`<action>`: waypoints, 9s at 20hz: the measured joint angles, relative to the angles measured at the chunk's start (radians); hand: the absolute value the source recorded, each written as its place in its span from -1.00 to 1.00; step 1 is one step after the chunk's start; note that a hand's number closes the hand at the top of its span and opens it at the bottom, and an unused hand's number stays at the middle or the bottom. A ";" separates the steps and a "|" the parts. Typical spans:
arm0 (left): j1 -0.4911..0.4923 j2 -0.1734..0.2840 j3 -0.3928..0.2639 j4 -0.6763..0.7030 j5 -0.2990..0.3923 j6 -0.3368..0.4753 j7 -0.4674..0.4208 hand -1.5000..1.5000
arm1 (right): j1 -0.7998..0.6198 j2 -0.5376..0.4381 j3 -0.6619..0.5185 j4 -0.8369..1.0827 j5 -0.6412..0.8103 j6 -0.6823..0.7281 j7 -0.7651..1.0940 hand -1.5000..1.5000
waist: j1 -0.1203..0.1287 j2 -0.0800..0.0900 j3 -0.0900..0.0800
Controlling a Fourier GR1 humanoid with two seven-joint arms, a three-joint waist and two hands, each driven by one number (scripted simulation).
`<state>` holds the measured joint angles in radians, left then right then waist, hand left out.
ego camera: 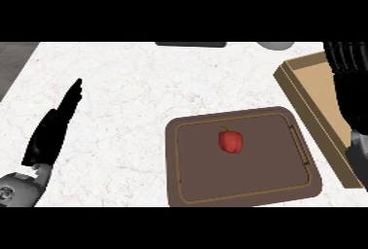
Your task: Pick the bell pepper from the tray and place it in the cardboard box
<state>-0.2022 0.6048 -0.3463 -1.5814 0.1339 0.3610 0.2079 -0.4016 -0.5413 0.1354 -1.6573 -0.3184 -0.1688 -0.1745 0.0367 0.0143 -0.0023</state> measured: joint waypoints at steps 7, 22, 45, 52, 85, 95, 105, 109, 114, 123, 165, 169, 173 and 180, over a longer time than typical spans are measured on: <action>-0.025 0.006 0.025 -0.024 0.022 -0.101 -0.129 0.00 | -0.044 -0.118 0.041 -0.135 0.198 -0.093 0.203 -1.00 | -0.064 -0.027 -0.006; -0.025 -0.045 0.029 0.036 0.048 -0.248 -0.304 0.00 | 0.074 -0.342 0.314 -0.416 0.769 0.021 0.531 -1.00 | -0.045 -0.017 -0.001; -0.070 -0.092 0.070 0.112 0.017 -0.311 -0.329 0.00 | -0.257 0.185 0.755 -0.201 0.937 0.669 1.206 -1.00 | -0.032 -0.017 0.000; -0.058 -0.096 0.088 0.081 0.011 -0.324 -0.307 0.00 | -0.241 0.289 0.761 -0.088 1.013 0.701 1.221 -1.00 | -0.034 -0.017 0.001; -0.012 -0.220 0.221 0.036 -0.132 -0.441 -0.277 0.00 | -0.086 0.434 0.557 0.228 1.492 0.742 0.998 -1.00 | -0.035 -0.015 0.002; -0.038 -0.266 0.270 0.067 -0.175 -0.486 -0.281 0.00 | -0.060 0.446 0.483 0.322 1.575 0.684 0.884 1.00 | -0.036 -0.014 0.002; -0.022 -0.287 0.292 0.070 -0.199 -0.514 -0.295 0.00 | -0.097 0.421 0.516 0.407 1.675 0.513 0.688 1.00 | -0.032 -0.017 0.001; -0.022 -0.306 0.293 0.048 -0.206 -0.515 -0.269 0.00 | -0.111 0.428 0.505 0.436 1.712 0.441 0.638 1.00 | -0.031 -0.016 0.002; -0.034 -0.302 0.299 0.049 -0.208 -0.522 -0.279 0.00 | -0.191 0.451 0.269 0.521 1.557 0.328 0.581 1.00 | -0.017 -0.003 0.003; -0.034 -0.306 0.303 0.043 -0.210 -0.540 -0.274 0.00 | -0.455 0.407 0.025 0.756 1.466 0.165 0.462 1.00 | -0.012 -0.006 0.003; -0.011 -0.341 0.332 0.031 -0.245 -0.565 -0.281 0.00 | -0.528 -0.173 -0.463 1.222 1.298 0.425 0.392 -1.00 | -0.022 -0.008 0.003; -0.015 -0.349 0.333 0.031 -0.248 -0.565 -0.276 0.00 | -0.504 -0.186 -0.486 1.241 1.257 0.440 0.258 -1.00 | -0.022 -0.008 0.004; -0.014 -0.337 0.351 0.028 -0.236 -0.575 -0.268 0.00 | -0.517 -0.172 -0.569 1.208 1.166 0.370 0.159 -1.00 | -0.028 -0.011 0.004; -0.001 -0.335 0.353 0.026 -0.243 -0.572 -0.279 0.00 | -0.556 -0.156 -0.884 1.195 0.869 0.234 0.096 -1.00 | -0.036 -0.012 0.006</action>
<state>-0.2028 0.2697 0.0071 -1.5555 -0.1092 -0.2112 -0.0715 -0.9573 -0.6975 -0.7486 -0.4624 0.5510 0.0652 -0.0786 0.0002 0.0021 0.0039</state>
